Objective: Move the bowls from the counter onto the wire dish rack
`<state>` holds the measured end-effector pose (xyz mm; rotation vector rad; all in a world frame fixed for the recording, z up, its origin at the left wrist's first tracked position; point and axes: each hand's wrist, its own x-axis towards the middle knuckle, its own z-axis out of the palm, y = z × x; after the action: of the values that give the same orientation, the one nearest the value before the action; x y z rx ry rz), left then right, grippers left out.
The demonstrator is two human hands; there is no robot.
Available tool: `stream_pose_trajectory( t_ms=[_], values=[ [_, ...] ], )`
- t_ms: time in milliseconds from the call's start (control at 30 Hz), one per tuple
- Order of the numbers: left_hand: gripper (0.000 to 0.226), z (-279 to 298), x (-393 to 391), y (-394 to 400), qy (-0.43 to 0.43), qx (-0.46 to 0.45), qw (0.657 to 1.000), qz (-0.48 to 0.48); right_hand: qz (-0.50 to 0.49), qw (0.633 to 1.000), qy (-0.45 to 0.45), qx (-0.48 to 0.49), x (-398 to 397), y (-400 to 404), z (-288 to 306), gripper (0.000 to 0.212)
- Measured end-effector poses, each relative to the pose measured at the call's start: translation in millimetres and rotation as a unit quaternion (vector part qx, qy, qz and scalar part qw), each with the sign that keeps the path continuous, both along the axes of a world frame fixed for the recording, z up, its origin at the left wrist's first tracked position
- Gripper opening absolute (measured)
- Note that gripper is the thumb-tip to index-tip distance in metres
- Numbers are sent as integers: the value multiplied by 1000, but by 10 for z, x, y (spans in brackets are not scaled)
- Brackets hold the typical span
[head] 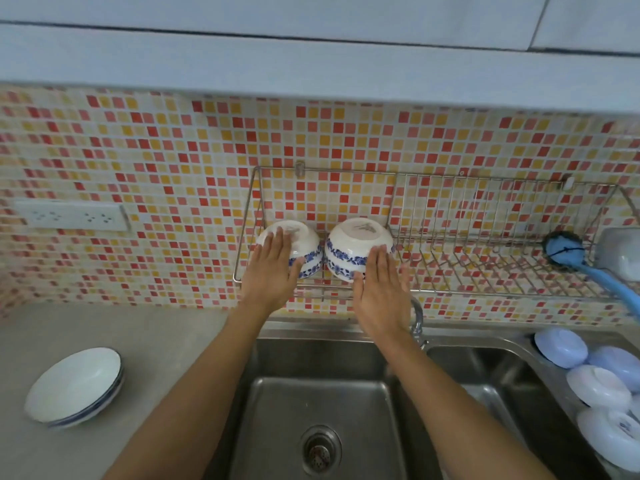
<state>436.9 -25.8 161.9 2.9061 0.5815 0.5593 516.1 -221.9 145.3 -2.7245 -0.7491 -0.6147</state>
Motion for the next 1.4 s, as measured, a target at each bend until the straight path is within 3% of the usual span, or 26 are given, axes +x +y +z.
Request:
stream_pose_trajectory(
  t_ms=[167,267,400,533,767,967,1100,1200,1400],
  values=[
    [66,-223,-316,-102,-52,55,997,-1,23,993,1,117,-410,65,-231,60],
    [61,-450,-625,-117,-75,59,995,-23,89,976,60,188,-836,284,-564,60],
    [65,-853,-1257,108,-59,-23,998,-25,150,966,173,119,-1363,710,-1164,59],
    [67,-1311,-2070,916,34,-98,985,141,189,934,301,45,-1867,1277,-1457,58],
    [67,-1601,-3180,2049,47,-147,946,284,217,906,363,-23,-2569,2612,-1390,66],
    [67,-1788,-3439,2576,30,-232,926,297,191,895,403,-1,-2867,3342,-1496,72],
    [70,-1928,-3446,2724,20,-346,897,273,155,878,453,27,-2968,3584,-1581,74],
    [69,-1970,-3411,2741,-1,-378,888,261,109,874,472,24,-3000,3665,-1620,74],
    [50,-2005,-3375,2800,-51,-439,848,292,35,803,587,97,-2886,3829,-2040,62]
  ],
)
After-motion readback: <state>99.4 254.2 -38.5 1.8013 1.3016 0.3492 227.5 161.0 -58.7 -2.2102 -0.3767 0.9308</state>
